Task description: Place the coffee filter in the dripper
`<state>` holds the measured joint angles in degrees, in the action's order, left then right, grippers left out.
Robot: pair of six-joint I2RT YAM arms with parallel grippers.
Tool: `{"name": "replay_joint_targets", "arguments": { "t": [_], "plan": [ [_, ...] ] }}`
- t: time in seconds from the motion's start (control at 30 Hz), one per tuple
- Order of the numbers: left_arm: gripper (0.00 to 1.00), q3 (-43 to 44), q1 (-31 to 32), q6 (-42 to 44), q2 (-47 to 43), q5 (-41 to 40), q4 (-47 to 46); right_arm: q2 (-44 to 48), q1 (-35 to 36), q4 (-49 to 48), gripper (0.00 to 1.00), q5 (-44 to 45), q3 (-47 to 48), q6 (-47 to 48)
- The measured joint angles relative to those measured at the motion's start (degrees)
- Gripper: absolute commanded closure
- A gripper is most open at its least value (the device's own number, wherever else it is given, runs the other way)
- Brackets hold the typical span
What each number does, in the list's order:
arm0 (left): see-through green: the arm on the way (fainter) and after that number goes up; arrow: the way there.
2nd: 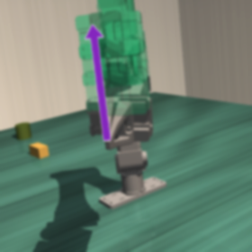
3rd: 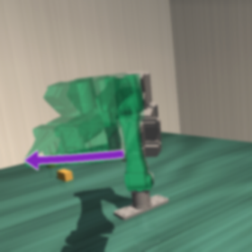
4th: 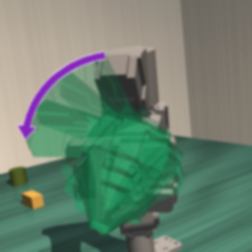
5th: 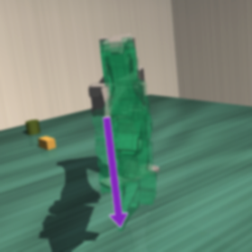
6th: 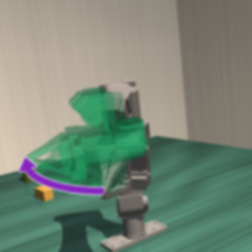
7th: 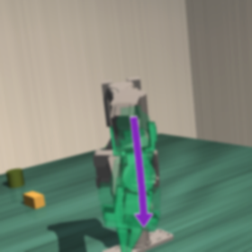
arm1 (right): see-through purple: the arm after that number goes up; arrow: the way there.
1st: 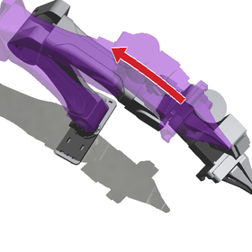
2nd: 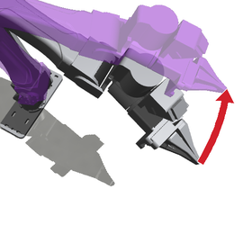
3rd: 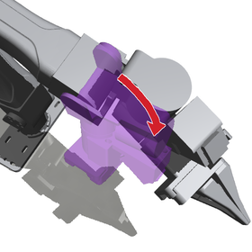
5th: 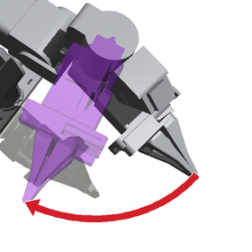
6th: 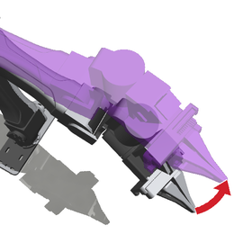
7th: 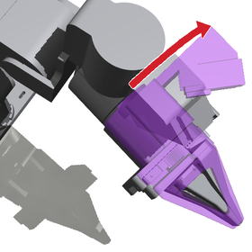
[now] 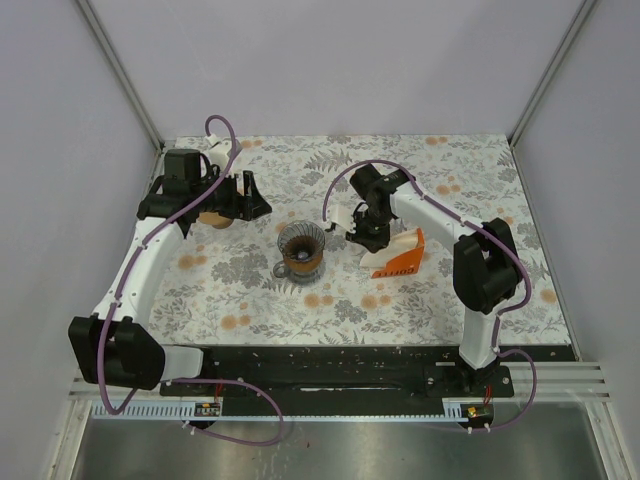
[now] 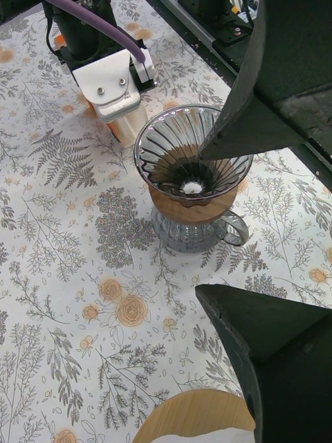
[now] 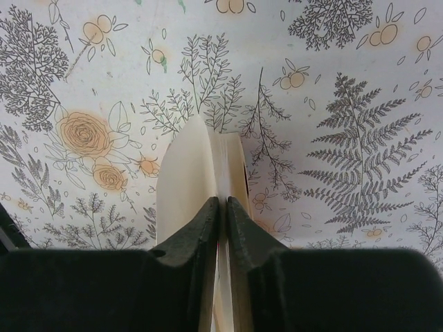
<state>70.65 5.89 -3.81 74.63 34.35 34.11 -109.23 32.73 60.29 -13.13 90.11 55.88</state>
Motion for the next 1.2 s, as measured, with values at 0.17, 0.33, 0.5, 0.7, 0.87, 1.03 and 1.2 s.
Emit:
{"name": "replay_joint_targets", "arguments": {
  "t": [0.17,0.33,0.5,0.7,0.87,1.03,1.2],
  "plan": [
    [0.24,0.0,-0.1,-0.2,0.1,0.0,0.0,0.0,0.0,0.0,0.73,0.0,0.0,-0.4],
    [0.24,0.0,-0.2,-0.2,0.3,0.2,0.0,0.0,0.3,-0.3,0.79,-0.6,0.0,-0.6],
    [0.24,0.0,-0.3,-0.3,0.7,0.2,0.0,0.0,1.0,-0.5,0.81,-1.5,0.0,-0.7],
    [0.24,0.0,-0.3,-0.3,0.7,0.3,0.0,-0.2,1.9,-0.5,0.8,-1.6,0.0,-0.7],
    [0.24,0.0,-0.3,-0.3,0.7,0.3,0.0,-0.6,3.8,-0.4,0.78,-2.1,0.0,-0.7],
    [0.24,0.0,-0.3,-0.3,0.7,0.3,0.0,-1.6,4.5,-0.1,0.79,-2.5,0.1,-0.7],
    [0.24,0.0,-0.4,-0.3,0.7,0.3,0.0,-2.3,4.5,0.3,0.75,-1.8,0.1,-0.7]
  ]
}}
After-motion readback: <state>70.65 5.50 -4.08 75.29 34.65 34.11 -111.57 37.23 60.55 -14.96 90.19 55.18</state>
